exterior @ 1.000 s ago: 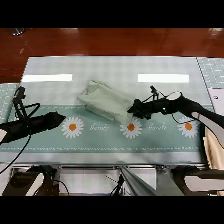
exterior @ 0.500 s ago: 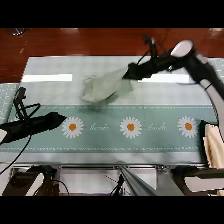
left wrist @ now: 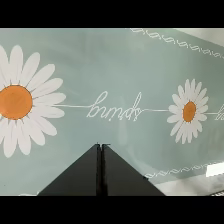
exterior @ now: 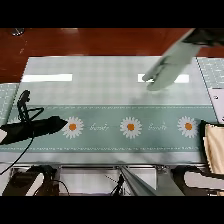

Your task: Fold the shirts.

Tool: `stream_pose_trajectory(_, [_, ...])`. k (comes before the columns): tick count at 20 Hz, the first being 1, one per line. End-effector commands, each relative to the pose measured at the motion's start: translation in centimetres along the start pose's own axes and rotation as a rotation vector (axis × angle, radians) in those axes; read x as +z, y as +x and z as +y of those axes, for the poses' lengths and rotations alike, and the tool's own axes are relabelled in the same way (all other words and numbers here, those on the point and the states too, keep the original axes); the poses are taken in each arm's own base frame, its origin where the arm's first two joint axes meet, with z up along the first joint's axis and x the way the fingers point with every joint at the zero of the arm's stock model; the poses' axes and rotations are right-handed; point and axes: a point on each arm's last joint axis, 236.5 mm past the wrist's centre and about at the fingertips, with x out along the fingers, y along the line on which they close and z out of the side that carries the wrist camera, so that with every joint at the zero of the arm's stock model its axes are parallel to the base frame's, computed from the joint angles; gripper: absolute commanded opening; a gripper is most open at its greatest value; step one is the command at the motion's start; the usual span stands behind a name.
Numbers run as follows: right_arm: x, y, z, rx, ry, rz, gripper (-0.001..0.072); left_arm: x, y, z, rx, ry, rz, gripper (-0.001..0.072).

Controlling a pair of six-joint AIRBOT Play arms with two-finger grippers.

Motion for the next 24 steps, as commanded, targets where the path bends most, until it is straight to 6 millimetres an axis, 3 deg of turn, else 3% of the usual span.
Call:
stream_pose_trajectory(1, [-3.6,-7.4,-8.1,-0.171,0.213,0.030,0.0026,-0.6,0.0,0.0,0.001,0.000,0.024,0.0027])
stream_pose_trajectory(3, [-6.0,-11.6,-12.6,-0.311,0.354,-0.037,0.0026,-0.6,0.0,0.0,0.002,0.000,0.025,0.0028])
stream_pose_trajectory(6, [-14.0,-16.2,-18.7,-0.588,0.540,-0.010,0.0026,-0.6,0.0,0.0,0.001,0.000,0.024,0.0027])
stream_pose_trajectory(9, [-22.3,-16.7,-19.9,-0.656,0.756,0.026,0.0027,-0.5,0.0,0.0,0.001,0.000,0.021,0.0027])
stream_pose_trajectory(11, [-27.9,-18.8,-20.8,-0.816,0.904,0.038,0.0027,-0.5,0.0,0.0,0.001,0.000,0.021,0.0027])
stream_pose_trajectory(13, [-31.9,-21.5,-20.8,-0.993,1.027,0.015,0.0027,-0.5,0.0,0.0,-0.001,-0.001,0.022,0.0027])
stream_pose_trajectory(16, [-34.6,-23.9,-20.2,-1.152,1.077,-0.020,0.0036,-0.5,0.0,-0.1,-0.005,-0.003,0.022,0.0027])
stream_pose_trajectory(17, [-35.6,-24.8,-20.1,-1.209,1.120,-0.031,0.0136,-0.4,0.0,-0.1,-0.006,-0.003,0.018,0.0027])
stream_pose_trajectory(19, [-36.5,-25.7,-20.0,-1.265,1.163,-0.026,0.0649,0.1,0.0,-0.2,-0.007,-0.003,-0.006,0.0028])
stream_pose_trajectory(22, [-35.1,-25.6,-20.9,-1.249,1.102,-0.077,0.0627,2.0,-0.1,-0.3,-0.011,-0.002,-0.083,0.0028])
stream_pose_trajectory(24, [-32.1,-24.8,-22.1,-1.187,0.990,-0.166,0.0592,2.8,-0.2,-0.4,-0.015,0.043,-0.118,0.0028])
